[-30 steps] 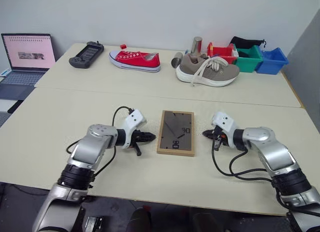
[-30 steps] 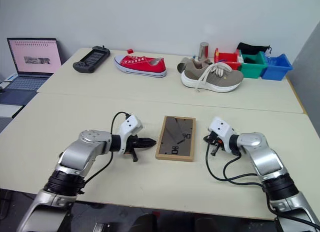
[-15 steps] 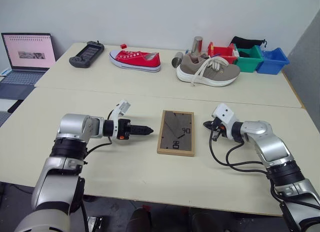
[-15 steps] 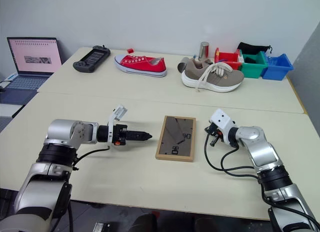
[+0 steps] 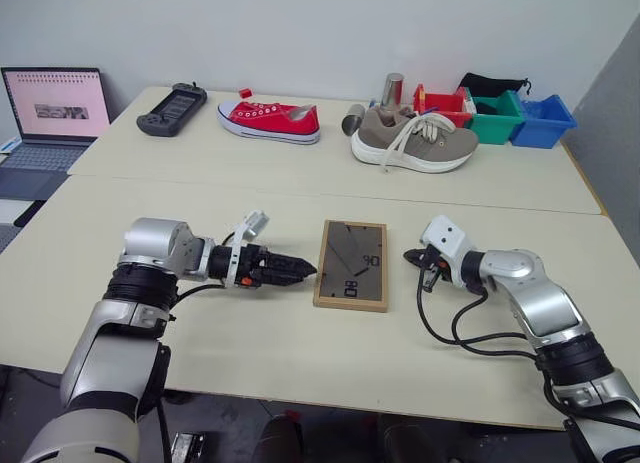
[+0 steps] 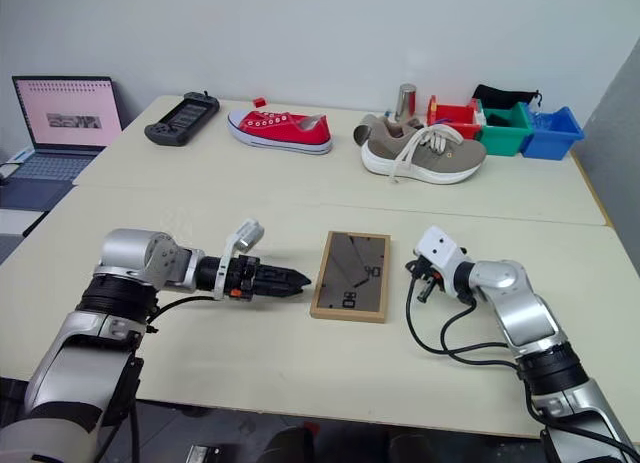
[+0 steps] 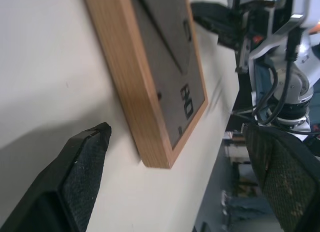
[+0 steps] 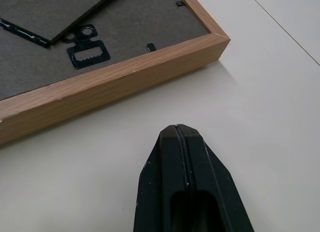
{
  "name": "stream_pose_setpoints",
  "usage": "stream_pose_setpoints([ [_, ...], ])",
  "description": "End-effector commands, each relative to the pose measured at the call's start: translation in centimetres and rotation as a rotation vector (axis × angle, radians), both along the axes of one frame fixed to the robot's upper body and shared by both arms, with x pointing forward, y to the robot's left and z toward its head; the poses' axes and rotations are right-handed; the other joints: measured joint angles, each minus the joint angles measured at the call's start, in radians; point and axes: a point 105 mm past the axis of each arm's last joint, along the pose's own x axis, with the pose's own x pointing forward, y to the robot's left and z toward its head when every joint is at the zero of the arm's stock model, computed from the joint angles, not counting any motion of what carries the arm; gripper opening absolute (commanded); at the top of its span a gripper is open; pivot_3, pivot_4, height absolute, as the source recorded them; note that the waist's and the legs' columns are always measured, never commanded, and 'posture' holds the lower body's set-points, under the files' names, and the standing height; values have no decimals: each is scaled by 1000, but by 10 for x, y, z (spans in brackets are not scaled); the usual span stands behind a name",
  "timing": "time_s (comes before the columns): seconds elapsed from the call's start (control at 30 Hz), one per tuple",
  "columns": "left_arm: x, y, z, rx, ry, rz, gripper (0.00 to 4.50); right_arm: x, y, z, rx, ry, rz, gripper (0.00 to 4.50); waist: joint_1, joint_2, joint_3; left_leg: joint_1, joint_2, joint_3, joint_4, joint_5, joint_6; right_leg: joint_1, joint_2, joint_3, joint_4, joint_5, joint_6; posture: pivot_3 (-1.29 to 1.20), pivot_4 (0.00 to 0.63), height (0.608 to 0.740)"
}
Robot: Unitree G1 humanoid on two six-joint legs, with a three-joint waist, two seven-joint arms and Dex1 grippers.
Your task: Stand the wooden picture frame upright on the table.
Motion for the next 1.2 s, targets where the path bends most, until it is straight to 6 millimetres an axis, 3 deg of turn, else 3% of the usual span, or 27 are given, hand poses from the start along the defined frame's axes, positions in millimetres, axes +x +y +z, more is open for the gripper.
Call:
stream_pose_setpoints([
  [0.03,5,5,-4,28,1,24,4493,-5,9,9,4,-34,33,0,0,0,0,0,0,0,0,0,0,0,0,0,0,0,0,0,150,740],
  [0.13,13,7,-13,65,-30,49,4493,-6,16,5,9,-26,43,0,2,0,0,0,0,0,0,0,0,0,0,0,0,0,0,0,150,740],
  [0.5,27,-10,-17,55,-90,21,4493,1,42,4,30,-38,74,0,6,0,-1,1,-1,0,1,0,0,2,0,0,0,0,0,0,150,740],
  [0.8,17,-33,-15,-6,-87,-59,4493,2,60,8,76,-38,86,0,10,1,-1,1,-1,0,1,0,0,2,-1,0,0,0,0,0,150,740],
  [1.2,-3,-46,-12,-70,-79,-116,4493,4,68,10,97,-44,72,0,10,1,-1,1,-2,-1,0,0,0,2,-1,0,0,0,0,0,150,740],
])
